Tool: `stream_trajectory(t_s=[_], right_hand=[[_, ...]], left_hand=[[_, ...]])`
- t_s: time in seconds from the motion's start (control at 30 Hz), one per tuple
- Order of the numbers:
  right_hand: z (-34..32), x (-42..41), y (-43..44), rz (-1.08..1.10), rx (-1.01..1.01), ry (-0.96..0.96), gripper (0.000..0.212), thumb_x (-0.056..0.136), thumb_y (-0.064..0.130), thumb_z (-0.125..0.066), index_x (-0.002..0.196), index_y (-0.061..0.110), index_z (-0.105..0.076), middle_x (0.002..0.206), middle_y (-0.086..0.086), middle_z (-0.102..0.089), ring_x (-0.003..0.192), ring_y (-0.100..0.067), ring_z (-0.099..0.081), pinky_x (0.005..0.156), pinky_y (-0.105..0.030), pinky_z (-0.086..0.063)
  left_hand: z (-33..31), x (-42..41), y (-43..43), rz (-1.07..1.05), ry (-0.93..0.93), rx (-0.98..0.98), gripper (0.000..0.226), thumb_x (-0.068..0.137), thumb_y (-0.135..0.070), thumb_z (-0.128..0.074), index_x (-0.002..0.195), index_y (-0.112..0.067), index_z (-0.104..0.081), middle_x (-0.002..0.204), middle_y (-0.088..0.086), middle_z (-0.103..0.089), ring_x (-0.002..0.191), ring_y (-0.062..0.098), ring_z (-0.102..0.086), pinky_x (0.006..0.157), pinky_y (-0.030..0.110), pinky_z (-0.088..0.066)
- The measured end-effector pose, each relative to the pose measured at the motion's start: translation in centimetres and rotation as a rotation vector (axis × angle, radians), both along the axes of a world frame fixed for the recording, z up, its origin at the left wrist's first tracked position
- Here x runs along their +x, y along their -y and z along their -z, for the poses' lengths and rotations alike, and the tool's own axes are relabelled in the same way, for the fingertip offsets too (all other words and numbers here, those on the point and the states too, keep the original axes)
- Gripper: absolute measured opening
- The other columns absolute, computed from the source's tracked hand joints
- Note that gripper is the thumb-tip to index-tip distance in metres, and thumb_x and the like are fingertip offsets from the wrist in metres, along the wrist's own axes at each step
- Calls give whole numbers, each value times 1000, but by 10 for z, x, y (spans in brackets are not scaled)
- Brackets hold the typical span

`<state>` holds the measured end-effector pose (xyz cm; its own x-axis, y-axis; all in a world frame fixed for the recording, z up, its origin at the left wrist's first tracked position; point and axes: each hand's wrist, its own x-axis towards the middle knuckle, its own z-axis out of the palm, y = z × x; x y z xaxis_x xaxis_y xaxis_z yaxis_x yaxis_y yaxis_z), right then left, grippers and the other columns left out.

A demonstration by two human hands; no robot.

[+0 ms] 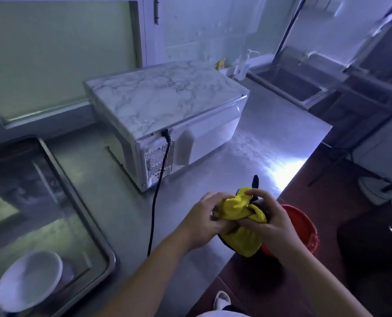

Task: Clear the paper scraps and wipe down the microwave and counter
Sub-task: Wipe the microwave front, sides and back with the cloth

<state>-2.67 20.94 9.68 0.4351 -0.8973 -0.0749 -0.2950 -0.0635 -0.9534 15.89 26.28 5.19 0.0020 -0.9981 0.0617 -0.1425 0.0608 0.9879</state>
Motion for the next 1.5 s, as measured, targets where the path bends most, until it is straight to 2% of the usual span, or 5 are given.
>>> stream_trajectory(t_s=[0.53,0.77,0.93,1.17,1.5], right_hand=[[61,-39,163,26,191,94,56,74,-26,-59,113,13,-69,61,13,-48,60,-10,-51,60,-16,-46],[94,-55,254,-544,-74,-653,77,75,13,-75,141,42,-48,146,-6,-38,127,-30,-41,104,-38,-40],[79,-17,261,-1157,-89,-430,83,75,27,-83,145,46,-42,164,6,-15,150,-14,-12,121,-40,-21],[69,15,288,-1283,-265,-545,26,87,34,-70,68,29,-52,67,13,-54,67,-1,-50,81,-26,-38],[51,-11,318,-887,-533,-698,15,85,28,-67,100,25,-70,89,2,-54,86,-20,-54,64,-31,-33]], left_hand=[[16,9,48,-462,106,387,26,73,-28,-87,84,-20,-65,74,-10,-63,69,6,-55,65,20,-45],[15,-29,103,-374,117,548,37,76,0,-81,110,-10,-73,98,-2,-72,90,6,-62,83,20,-49],[-4,-51,132,-214,330,511,36,78,-9,-81,110,-25,-74,85,-16,-62,79,-6,-58,76,13,-41],[-14,-30,125,-91,561,825,39,76,-20,-81,110,-34,-67,94,-6,-66,76,7,-57,77,31,-52],[15,-29,116,-448,381,638,24,98,-27,-59,80,-11,-60,67,-11,-48,60,2,-44,62,27,-36]])
